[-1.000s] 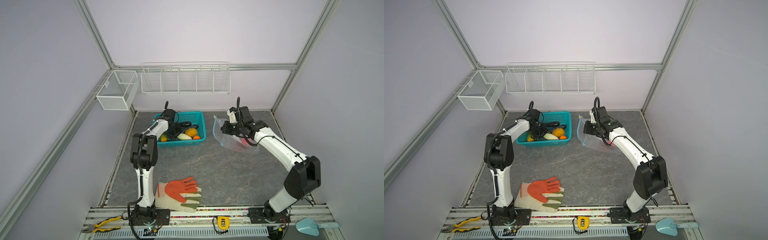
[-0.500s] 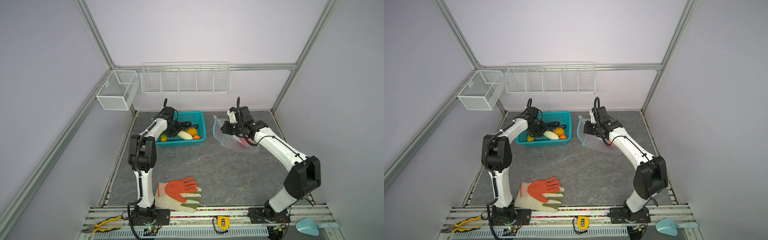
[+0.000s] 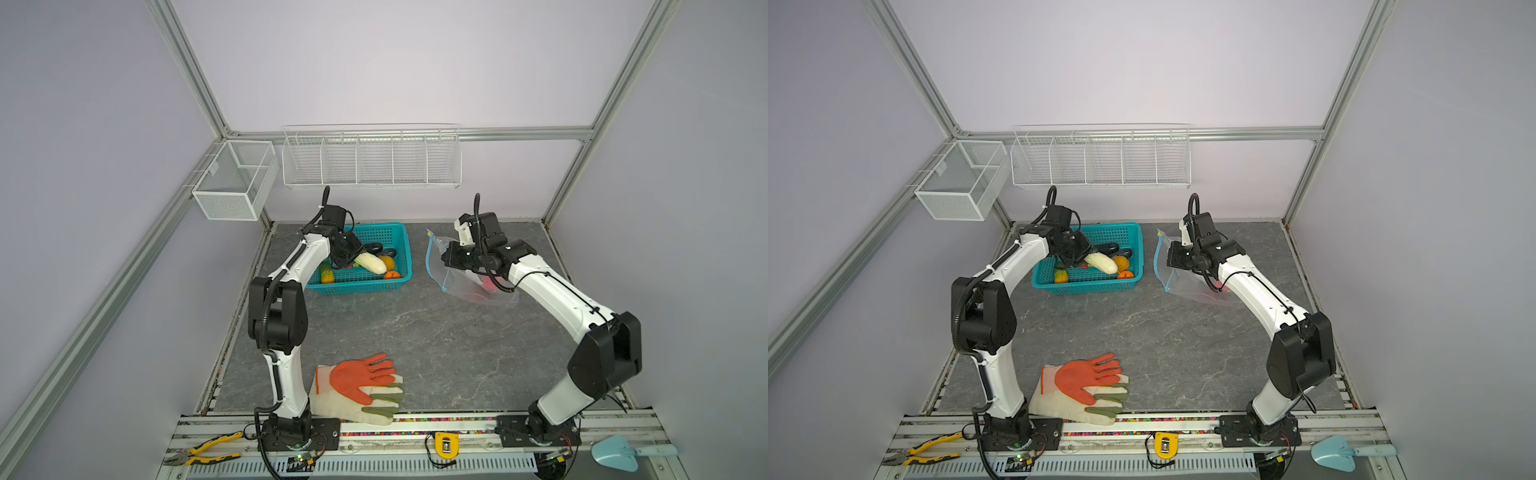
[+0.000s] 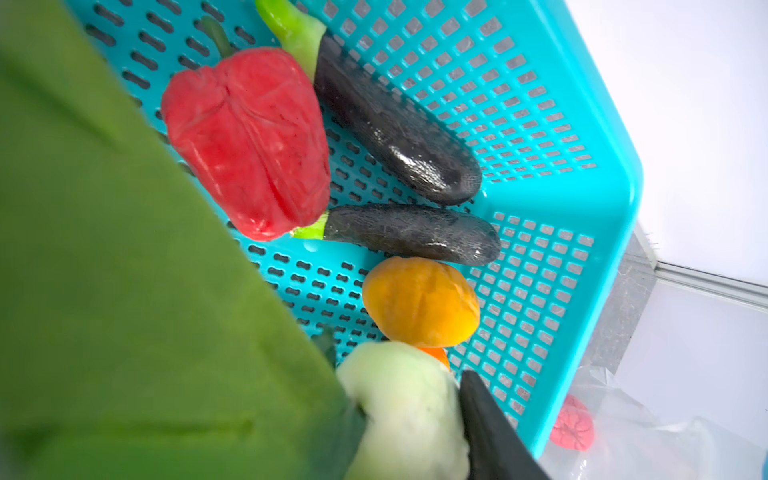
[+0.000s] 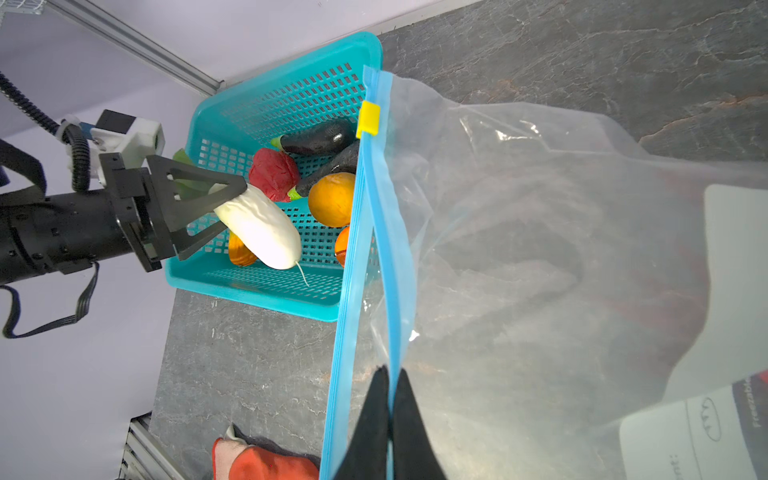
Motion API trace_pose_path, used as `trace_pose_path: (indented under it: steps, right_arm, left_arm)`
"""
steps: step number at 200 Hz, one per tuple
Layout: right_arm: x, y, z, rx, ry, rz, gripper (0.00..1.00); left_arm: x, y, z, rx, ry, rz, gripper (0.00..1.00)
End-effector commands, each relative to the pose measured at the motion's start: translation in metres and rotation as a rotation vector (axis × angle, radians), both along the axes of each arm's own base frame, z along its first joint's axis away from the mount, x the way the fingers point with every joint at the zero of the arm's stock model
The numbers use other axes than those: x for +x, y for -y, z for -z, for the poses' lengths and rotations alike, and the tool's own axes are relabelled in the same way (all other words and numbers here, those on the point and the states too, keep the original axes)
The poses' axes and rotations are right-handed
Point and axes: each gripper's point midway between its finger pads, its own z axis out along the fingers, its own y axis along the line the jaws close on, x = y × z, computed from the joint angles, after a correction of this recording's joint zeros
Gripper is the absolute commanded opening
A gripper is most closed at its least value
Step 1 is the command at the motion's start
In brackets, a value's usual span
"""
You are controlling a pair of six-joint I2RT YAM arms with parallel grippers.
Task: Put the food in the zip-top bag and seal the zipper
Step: 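Grasp the white radish with the left gripper and lift it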
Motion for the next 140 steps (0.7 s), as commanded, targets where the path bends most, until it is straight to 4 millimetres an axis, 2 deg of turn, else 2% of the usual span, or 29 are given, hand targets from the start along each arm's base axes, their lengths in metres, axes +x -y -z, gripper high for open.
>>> trace_pose_path:
  steps: [1, 77, 140]
  right_arm:
    - [0.003, 0.0, -0.005, 0.007, 0.007, 0.002, 0.06]
    - [0.002, -0.005, 0.0, 0.009, -0.008, -0.001, 0.06]
    - [0.002, -0.01, 0.001, 0.004, -0.008, -0.007, 0.07]
  left_arm:
    - [0.001, 0.001, -0.029, -0.006, 0.054, -0.012, 0.33]
    - [-0.014, 0.014, -0.061, 0.003, 0.125, 0.009, 0.32]
    - [-0.026, 0.041, -0.098, -0.017, 0.204, 0.046, 0.31]
